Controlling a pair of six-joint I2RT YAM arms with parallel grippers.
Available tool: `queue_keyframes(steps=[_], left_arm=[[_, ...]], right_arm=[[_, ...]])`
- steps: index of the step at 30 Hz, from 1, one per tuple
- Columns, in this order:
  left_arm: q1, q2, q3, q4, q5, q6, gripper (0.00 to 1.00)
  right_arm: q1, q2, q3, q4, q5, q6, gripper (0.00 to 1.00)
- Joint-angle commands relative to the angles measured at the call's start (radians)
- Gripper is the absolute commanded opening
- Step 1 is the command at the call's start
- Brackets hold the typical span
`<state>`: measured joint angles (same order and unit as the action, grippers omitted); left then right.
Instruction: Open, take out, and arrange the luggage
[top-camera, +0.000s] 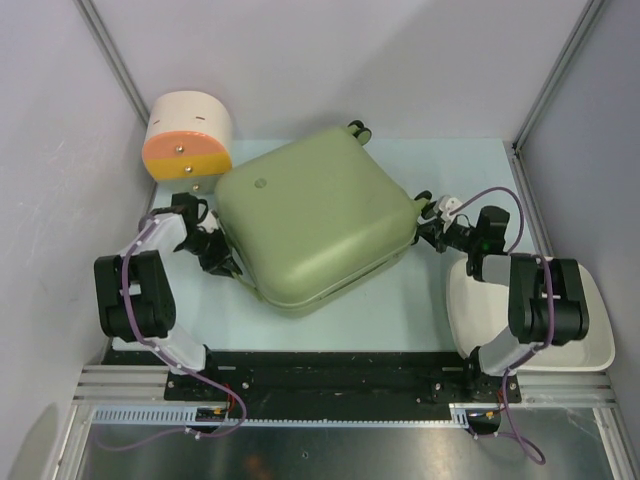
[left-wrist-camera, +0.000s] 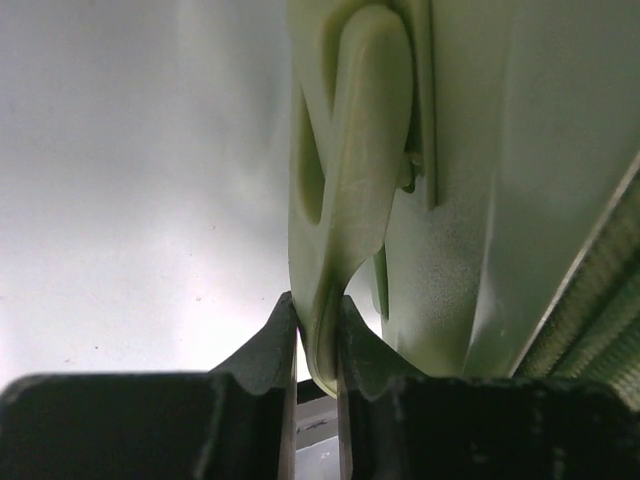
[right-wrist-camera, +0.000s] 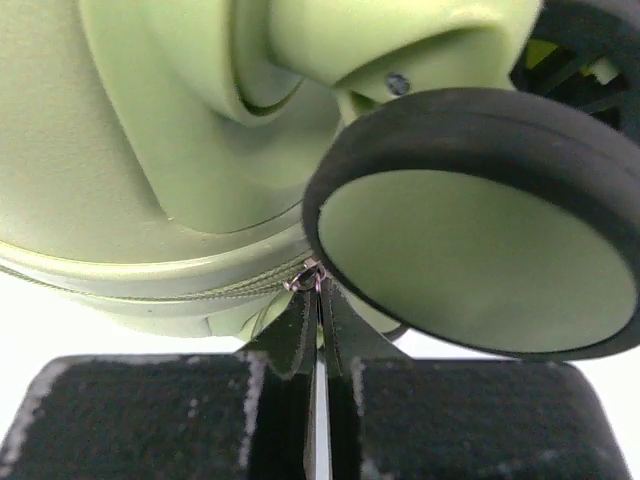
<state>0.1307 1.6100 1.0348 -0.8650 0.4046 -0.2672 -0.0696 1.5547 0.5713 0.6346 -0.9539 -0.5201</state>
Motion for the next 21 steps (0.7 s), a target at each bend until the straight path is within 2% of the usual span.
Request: queue_keyframes(steps=[1,8,11,12,21], left_arm=[[0.032,0.044,0.087,0.061,-0.107,0.161,0.00],[0.015,0.099,0.156,0.063,-0.093,0.209,0.00],[0.006,0.126,0.182,0.061,-0.084,0.215,0.00],[0.004,0.131,0.188,0.063,-0.082,0.215,0.00],[-0.014,0.185,0.211,0.061,-0.101,0.235,0.00]], right_arm=[[-0.107,0.093,0.137,0.350,0.037,-0.011,0.00],[-0.133,0.313,0.292,0.572,-0.091,0.175,0.00],[-0.133,0.402,0.344,0.833,-0.134,0.441,0.00],[-0.133,0.451,0.387,0.938,-0.141,0.583,0.00],[-0.078,0.591,0.579,0.866,0.030,0.674,0.00]])
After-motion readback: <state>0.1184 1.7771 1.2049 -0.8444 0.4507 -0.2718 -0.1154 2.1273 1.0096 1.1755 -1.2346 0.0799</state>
